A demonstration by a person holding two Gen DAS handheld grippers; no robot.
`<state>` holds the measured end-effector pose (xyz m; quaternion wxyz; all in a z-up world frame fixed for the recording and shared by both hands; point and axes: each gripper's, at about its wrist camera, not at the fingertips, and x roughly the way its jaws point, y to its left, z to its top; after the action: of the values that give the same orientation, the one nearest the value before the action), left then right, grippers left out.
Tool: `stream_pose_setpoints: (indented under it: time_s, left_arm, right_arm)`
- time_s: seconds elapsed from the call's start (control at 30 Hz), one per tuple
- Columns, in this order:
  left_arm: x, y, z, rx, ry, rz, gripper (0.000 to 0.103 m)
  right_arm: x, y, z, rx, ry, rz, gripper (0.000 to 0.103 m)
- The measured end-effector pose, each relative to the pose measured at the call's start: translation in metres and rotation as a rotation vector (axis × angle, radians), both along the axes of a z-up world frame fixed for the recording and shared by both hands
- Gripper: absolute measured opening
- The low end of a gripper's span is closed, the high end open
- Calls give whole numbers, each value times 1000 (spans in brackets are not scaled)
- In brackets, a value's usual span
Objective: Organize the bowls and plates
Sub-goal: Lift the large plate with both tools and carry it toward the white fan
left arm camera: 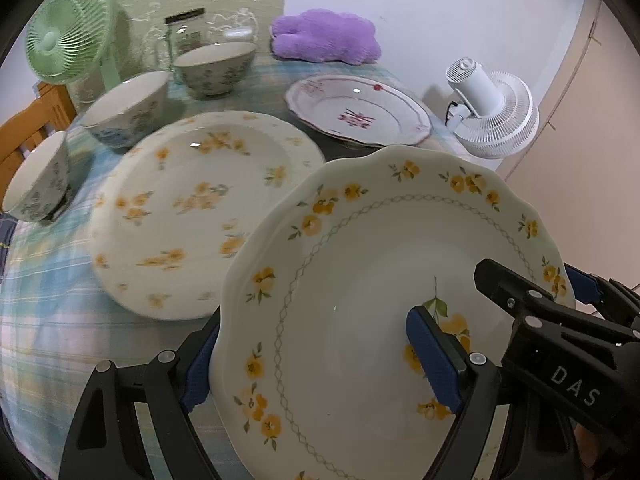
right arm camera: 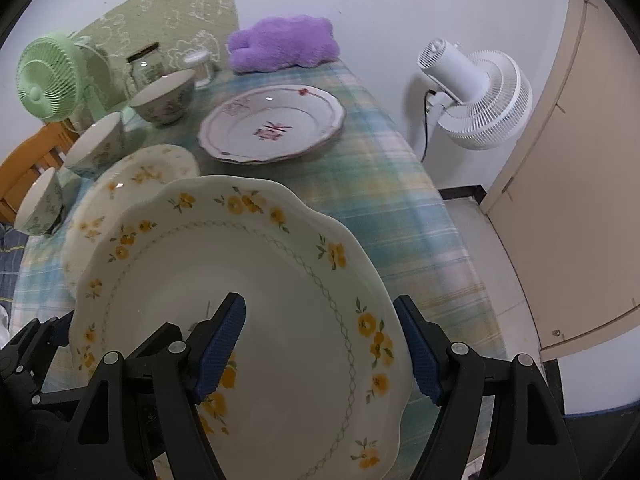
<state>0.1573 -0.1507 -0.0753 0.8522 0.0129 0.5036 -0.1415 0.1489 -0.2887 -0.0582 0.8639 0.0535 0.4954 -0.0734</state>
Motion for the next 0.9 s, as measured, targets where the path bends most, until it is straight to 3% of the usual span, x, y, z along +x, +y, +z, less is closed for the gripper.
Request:
stream_pose_setpoints:
  time_s: [0.43, 0.67, 0.9]
  left_arm:
    - [7, -53, -28, 17, 63, 15, 86]
    - [11, -66, -32, 86, 42, 39, 87]
    - [12, -66, -31, 93, 55, 56, 90]
  right_arm:
    - [12, -57, -32, -5, 76, -4, 77]
    - [22, -70, -45, 22, 102, 25, 76]
    - [23, -73, -45, 42, 88, 58, 77]
